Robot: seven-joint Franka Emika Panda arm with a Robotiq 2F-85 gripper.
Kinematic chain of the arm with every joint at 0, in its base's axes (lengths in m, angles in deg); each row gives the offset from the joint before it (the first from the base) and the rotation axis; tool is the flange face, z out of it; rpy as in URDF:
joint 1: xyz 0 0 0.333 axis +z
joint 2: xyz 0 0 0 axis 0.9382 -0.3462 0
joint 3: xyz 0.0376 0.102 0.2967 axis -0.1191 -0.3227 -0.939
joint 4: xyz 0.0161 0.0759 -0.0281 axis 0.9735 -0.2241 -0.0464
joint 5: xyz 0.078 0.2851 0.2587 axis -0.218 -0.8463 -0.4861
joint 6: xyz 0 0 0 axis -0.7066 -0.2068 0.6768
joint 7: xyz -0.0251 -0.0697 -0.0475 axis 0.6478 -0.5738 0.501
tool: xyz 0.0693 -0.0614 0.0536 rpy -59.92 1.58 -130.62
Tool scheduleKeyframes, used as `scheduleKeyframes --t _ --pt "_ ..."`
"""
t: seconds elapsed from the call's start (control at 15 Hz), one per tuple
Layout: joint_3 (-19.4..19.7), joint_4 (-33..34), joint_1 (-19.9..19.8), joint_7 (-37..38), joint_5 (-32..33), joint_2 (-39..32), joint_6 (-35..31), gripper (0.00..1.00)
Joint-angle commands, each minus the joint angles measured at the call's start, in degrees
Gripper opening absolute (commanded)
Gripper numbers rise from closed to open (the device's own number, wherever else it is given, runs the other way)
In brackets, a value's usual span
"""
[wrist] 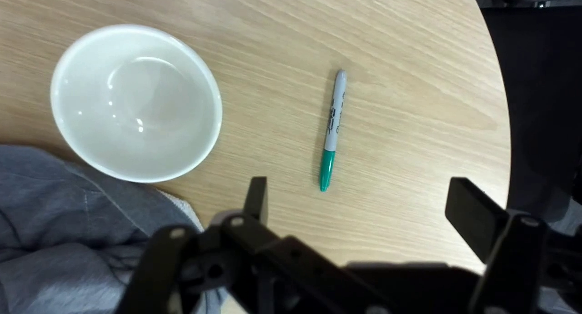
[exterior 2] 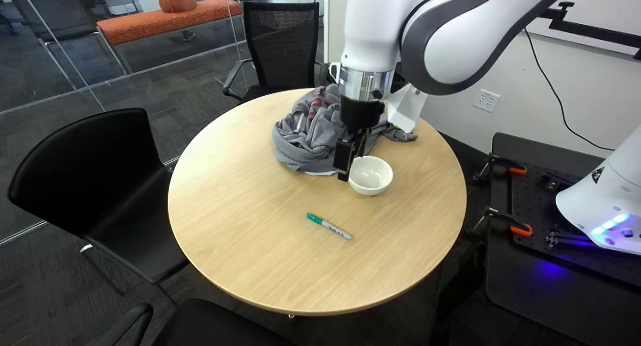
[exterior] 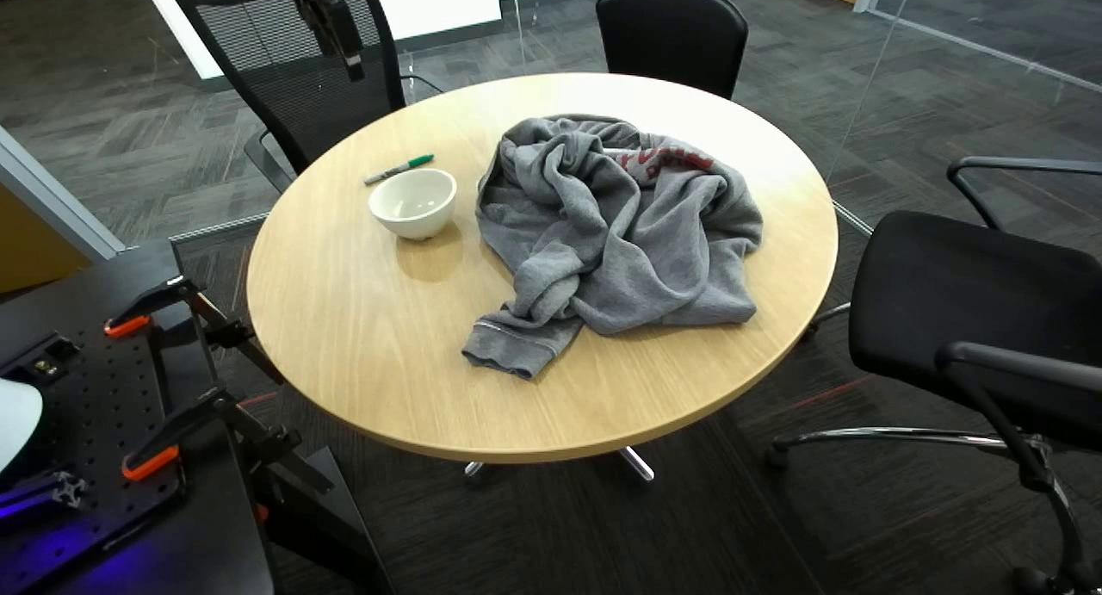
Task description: Put the marker in the white bowl
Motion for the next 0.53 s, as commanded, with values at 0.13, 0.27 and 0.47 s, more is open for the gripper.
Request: scheduleKeyframes --t 0.13,0.27,0.47 --pt "3.3 6.5 3.8 6.8 6.1 -10.2 0.3 1.00" --pt "4.1 8.0 4.8 7.7 6.6 -12.8 1.0 1.00" --pt "3.9 10.3 4.7 6.3 4.5 -16.6 1.3 1.00"
